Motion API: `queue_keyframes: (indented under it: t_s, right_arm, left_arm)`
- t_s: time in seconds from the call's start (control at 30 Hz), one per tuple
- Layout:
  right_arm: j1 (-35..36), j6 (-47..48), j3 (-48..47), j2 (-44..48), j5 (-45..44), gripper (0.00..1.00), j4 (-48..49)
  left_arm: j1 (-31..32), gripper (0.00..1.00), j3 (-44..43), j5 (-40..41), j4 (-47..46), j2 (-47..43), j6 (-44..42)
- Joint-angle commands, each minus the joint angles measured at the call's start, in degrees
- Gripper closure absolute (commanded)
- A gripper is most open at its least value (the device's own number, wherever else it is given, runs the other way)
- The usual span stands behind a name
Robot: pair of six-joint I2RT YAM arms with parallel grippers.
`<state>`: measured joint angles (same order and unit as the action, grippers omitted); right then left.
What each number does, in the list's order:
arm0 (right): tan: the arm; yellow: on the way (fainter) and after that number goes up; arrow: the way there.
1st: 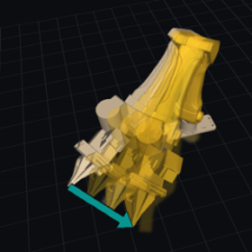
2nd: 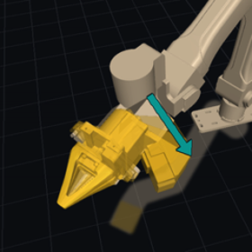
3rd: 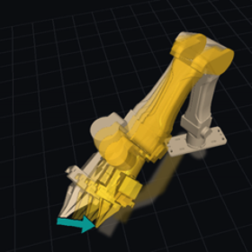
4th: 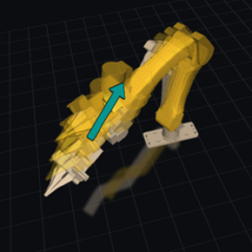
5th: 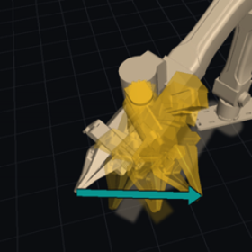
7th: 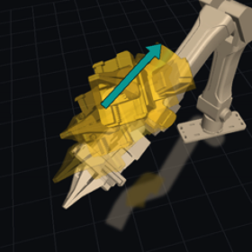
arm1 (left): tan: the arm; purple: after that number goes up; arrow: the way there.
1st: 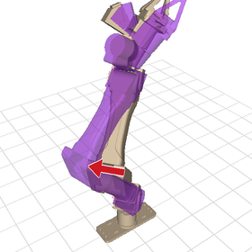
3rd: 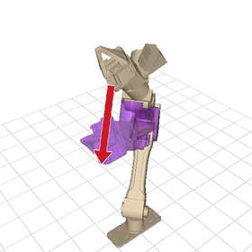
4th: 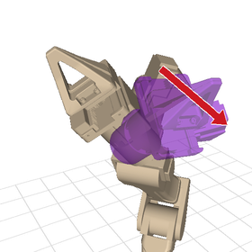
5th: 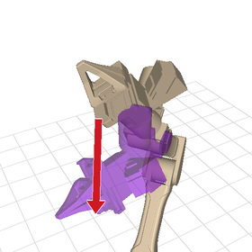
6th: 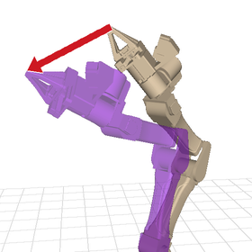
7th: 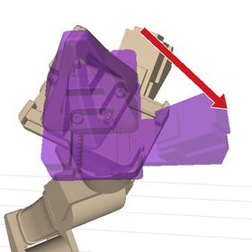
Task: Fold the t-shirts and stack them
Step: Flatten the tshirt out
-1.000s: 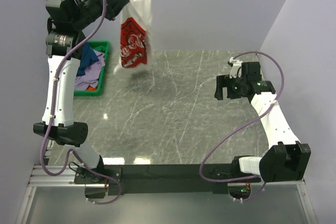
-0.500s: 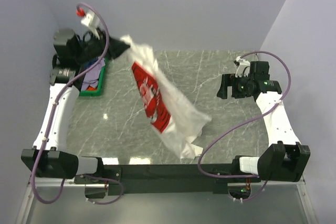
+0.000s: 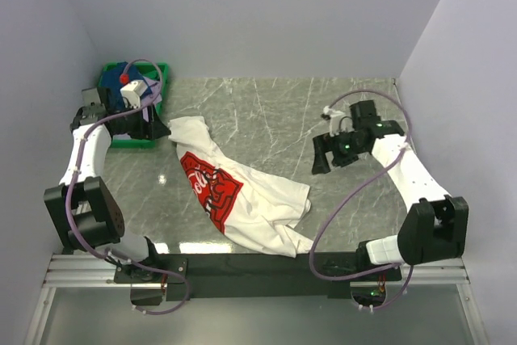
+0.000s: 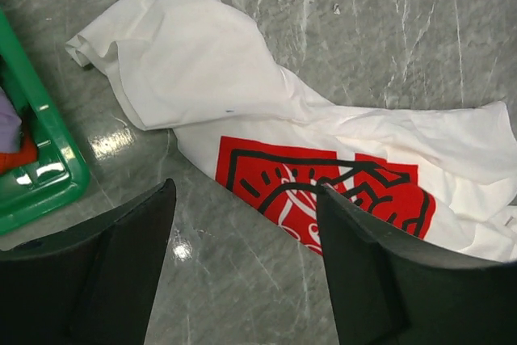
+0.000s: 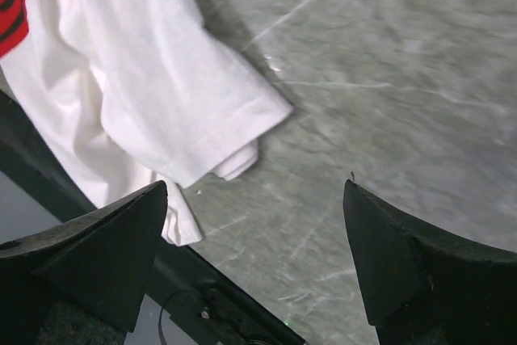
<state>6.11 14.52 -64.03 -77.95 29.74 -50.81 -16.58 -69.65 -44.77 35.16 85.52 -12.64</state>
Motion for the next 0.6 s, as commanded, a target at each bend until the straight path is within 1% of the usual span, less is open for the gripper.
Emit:
queue_keyframes:
  t_s: [0.0,0.03,0.1,0.2,0.33,0.47,0.57]
  right_arm:
    - [5.6,0.1,0.9,-2.8,0.9,0.05,1.3]
    - [6.8,-0.4,1.0,-4.4,0.2,0.05,1.9]
    - [9.7,-1.7,1.4,-6.1,-0.8,0.05,4.4]
    - [11.6,-4.2,1.4,-11.1,-5.0,0.06,8.4]
    - [11.6,-6.2,-1.1,-16.3,-7.5,0.1,11.0]
    - [11.6,-5.7,-3.1,-20.8,-5.6,0.16,9.9]
    - [11.7,-4.3,-3.1,-22.9,-2.1,0.2,8.2]
  left_arm:
    - [0.3,0.24,-3.9,0.9,4.4,3.5,-8.7]
    - [0.4,0.17,-4.6,1.4,4.7,4.3,-9.2]
    - [0.7,0.16,-5.1,2.7,4.8,6.0,-9.9]
    - [1.4,0.15,-6.0,3.9,4.1,7.2,-9.6]
    - [3.0,0.16,-6.1,6.1,3.3,7.9,-9.5]
    - [4.4,0.16,-6.2,8.9,2.7,9.1,-9.3]
    - [5.5,0.16,-6.9,12.2,1.7,10.5,-8.6]
